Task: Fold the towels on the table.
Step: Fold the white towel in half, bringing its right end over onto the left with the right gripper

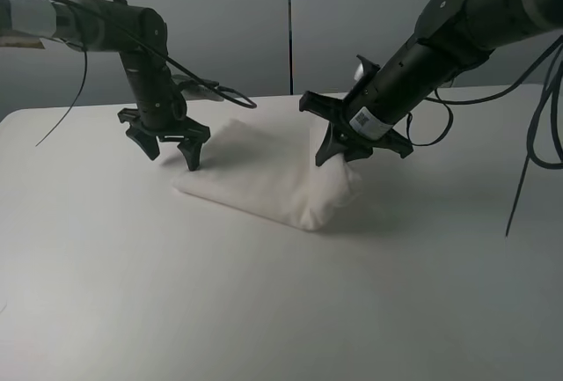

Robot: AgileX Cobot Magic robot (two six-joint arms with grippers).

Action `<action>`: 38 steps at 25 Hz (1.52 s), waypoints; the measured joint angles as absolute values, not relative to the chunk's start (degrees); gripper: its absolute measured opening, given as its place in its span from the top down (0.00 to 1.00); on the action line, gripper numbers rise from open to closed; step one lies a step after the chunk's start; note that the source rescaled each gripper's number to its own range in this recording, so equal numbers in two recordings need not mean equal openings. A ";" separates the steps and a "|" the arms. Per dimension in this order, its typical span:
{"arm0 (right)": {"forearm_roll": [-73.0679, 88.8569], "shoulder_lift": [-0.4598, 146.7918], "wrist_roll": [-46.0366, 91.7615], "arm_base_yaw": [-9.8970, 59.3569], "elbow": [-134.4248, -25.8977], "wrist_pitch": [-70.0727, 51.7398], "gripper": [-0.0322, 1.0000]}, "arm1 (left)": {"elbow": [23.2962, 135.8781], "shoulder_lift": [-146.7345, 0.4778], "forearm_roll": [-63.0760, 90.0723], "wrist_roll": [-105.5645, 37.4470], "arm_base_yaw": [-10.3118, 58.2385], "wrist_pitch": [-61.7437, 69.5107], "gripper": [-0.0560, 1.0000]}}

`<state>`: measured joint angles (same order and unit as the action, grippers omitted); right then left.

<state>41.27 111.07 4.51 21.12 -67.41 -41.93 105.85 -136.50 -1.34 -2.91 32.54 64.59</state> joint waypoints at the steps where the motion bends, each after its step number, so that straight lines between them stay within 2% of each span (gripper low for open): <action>1: 42.54 111.07 5.37 21.12 -67.74 -42.06 0.95 | 105.85 -136.50 -1.34 -2.91 32.54 64.59 0.01; 24: 74.75 111.07 31.06 21.99 -68.80 -38.76 0.95 | 105.85 -136.50 -1.34 -2.91 32.54 64.59 0.01; 38: 80.89 111.07 36.01 24.83 -69.97 -37.69 0.95 | 105.85 -136.50 0.00 -3.84 32.54 64.50 0.01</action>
<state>80.89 111.07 36.01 24.83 -69.97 -37.69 105.85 -136.50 0.00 -3.84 32.54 64.50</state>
